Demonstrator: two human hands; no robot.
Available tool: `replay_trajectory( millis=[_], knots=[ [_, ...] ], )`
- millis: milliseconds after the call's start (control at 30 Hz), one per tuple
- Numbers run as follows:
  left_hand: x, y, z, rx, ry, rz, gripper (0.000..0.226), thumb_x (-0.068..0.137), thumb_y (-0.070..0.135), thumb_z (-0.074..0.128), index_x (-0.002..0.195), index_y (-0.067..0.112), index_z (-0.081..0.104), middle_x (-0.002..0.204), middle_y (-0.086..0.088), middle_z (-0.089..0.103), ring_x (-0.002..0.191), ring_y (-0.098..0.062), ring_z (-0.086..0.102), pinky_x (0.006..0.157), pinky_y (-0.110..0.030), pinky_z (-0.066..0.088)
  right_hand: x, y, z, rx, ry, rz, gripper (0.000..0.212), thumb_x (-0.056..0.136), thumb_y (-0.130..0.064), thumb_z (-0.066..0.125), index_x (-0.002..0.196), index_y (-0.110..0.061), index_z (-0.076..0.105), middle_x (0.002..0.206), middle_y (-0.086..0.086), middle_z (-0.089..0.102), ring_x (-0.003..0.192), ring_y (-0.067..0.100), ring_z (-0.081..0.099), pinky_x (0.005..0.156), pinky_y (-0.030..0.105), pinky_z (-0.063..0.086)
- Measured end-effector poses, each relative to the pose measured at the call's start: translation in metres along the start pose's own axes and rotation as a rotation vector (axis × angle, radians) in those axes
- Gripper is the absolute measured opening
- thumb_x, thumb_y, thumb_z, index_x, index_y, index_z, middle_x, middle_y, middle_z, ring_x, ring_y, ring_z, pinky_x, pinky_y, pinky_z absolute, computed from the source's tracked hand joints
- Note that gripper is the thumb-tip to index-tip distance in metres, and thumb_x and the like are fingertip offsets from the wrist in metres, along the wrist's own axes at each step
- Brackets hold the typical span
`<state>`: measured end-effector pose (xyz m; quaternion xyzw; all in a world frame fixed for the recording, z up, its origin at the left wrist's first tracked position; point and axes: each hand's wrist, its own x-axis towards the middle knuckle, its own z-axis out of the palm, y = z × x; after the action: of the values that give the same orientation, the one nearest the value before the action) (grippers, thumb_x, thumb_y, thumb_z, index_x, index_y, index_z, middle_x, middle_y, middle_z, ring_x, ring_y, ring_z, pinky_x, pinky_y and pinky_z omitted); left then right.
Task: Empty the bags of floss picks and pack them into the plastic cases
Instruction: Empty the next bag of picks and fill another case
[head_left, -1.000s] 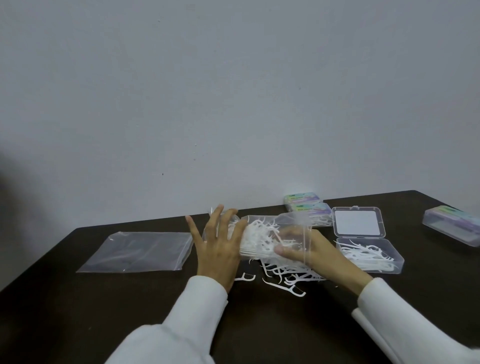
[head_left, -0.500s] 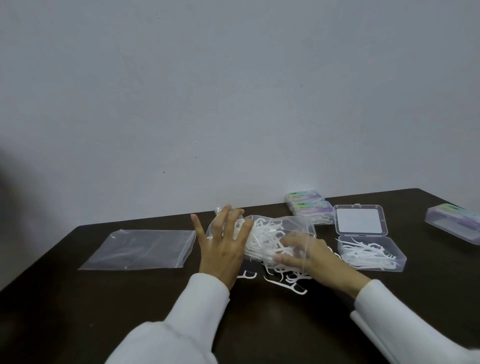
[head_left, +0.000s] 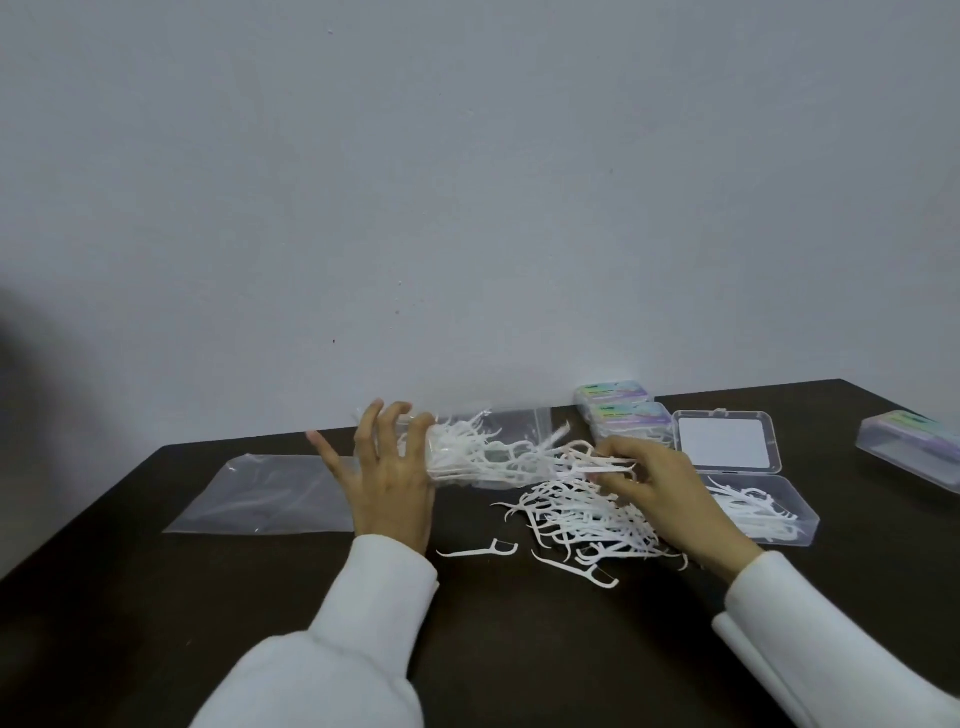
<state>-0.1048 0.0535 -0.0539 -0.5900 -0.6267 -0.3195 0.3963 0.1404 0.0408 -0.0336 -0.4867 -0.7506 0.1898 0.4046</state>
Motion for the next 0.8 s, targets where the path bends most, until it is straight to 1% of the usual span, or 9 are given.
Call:
replay_trajectory(
  millis=[100,167,233,333,467,533,600,733,800],
  knots=[
    [0.001,-0.007,0.0,-0.022,0.003,-0.062,0.087,0.034,0.009,0.093,0.109,0.019,0.048,0.121,-0.011,0.041,0.123,-0.033,0.032,0.096,-0.072,0.004,-0.001,0.002,-0.004,0.018,-0.03,0.053,0.007,0.085,-0.011,0.065,0.08,-0.017,0.064,0.064,-0.004,0.065,0.052,0.0,0.061,0.056,0.012,0.048],
    [0.001,-0.011,-0.001,-0.036,0.008,-0.106,0.087,0.037,0.009,0.093,0.11,0.019,0.046,0.121,-0.011,0.04,0.123,-0.033,0.031,0.097,-0.071,0.003,-0.001,0.004,-0.003,-0.015,-0.047,0.083,0.005,0.085,-0.013,0.066,0.082,-0.017,0.064,0.063,-0.006,0.065,0.05,-0.004,0.059,0.054,0.006,0.043],
    [0.002,-0.013,-0.002,-0.049,0.013,-0.15,0.088,0.038,0.01,0.093,0.11,0.02,0.044,0.121,-0.01,0.037,0.123,-0.033,0.031,0.098,-0.069,0.003,-0.001,0.006,-0.002,-0.043,-0.058,0.111,0.004,0.084,-0.018,0.067,0.086,-0.021,0.065,0.072,-0.007,0.066,0.058,-0.005,0.06,0.058,0.003,0.042],
    [0.003,-0.014,-0.003,-0.068,0.031,-0.179,0.086,0.04,0.01,0.093,0.11,0.02,0.043,0.12,-0.009,0.037,0.123,-0.033,0.031,0.099,-0.069,0.004,-0.001,0.008,-0.002,-0.115,-0.067,0.097,0.011,0.083,-0.021,0.068,0.09,-0.029,0.064,0.087,-0.008,0.066,0.079,0.0,0.058,0.066,0.005,0.04],
    [0.002,-0.008,-0.004,-0.07,0.051,-0.15,0.088,0.038,0.011,0.093,0.11,0.02,0.045,0.121,-0.009,0.037,0.122,-0.032,0.031,0.098,-0.069,0.004,-0.002,0.004,-0.001,-0.077,-0.027,0.014,0.016,0.083,-0.023,0.068,0.095,-0.033,0.063,0.098,-0.019,0.063,0.091,-0.01,0.055,0.077,0.0,0.037],
    [0.001,-0.003,-0.005,-0.075,0.066,-0.125,0.088,0.036,0.013,0.094,0.11,0.021,0.045,0.121,-0.009,0.038,0.122,-0.032,0.032,0.098,-0.069,0.004,-0.002,0.0,-0.001,0.061,0.002,-0.018,0.012,0.086,-0.022,0.065,0.092,-0.032,0.064,0.1,-0.019,0.064,0.094,-0.008,0.057,0.083,0.005,0.04],
    [0.0,0.002,-0.006,-0.076,0.075,-0.086,0.09,0.033,0.016,0.094,0.109,0.021,0.045,0.121,-0.008,0.039,0.121,-0.032,0.033,0.096,-0.07,0.004,-0.001,-0.007,0.0,0.277,-0.013,0.009,0.009,0.089,-0.023,0.06,0.093,-0.028,0.065,0.102,-0.014,0.066,0.098,-0.001,0.06,0.086,0.017,0.048],
    [-0.003,0.016,-0.01,-0.063,0.108,0.035,0.091,0.031,0.023,0.095,0.107,0.021,0.045,0.12,-0.007,0.041,0.121,-0.03,0.035,0.1,-0.071,0.006,-0.005,-0.016,0.005,0.546,-0.16,0.127,0.019,0.091,-0.028,0.05,0.104,-0.026,0.063,0.115,-0.006,0.06,0.101,0.01,0.061,0.079,0.025,0.056],
    [-0.005,0.022,-0.011,-0.083,0.142,0.09,0.087,0.034,0.022,0.094,0.106,0.021,0.045,0.121,-0.006,0.041,0.121,-0.03,0.035,0.107,-0.067,-0.002,-0.006,-0.016,0.008,0.565,-0.249,0.159,0.024,0.087,-0.031,0.053,0.109,-0.027,0.062,0.118,-0.01,0.057,0.1,0.01,0.061,0.078,0.027,0.056]
  ],
)
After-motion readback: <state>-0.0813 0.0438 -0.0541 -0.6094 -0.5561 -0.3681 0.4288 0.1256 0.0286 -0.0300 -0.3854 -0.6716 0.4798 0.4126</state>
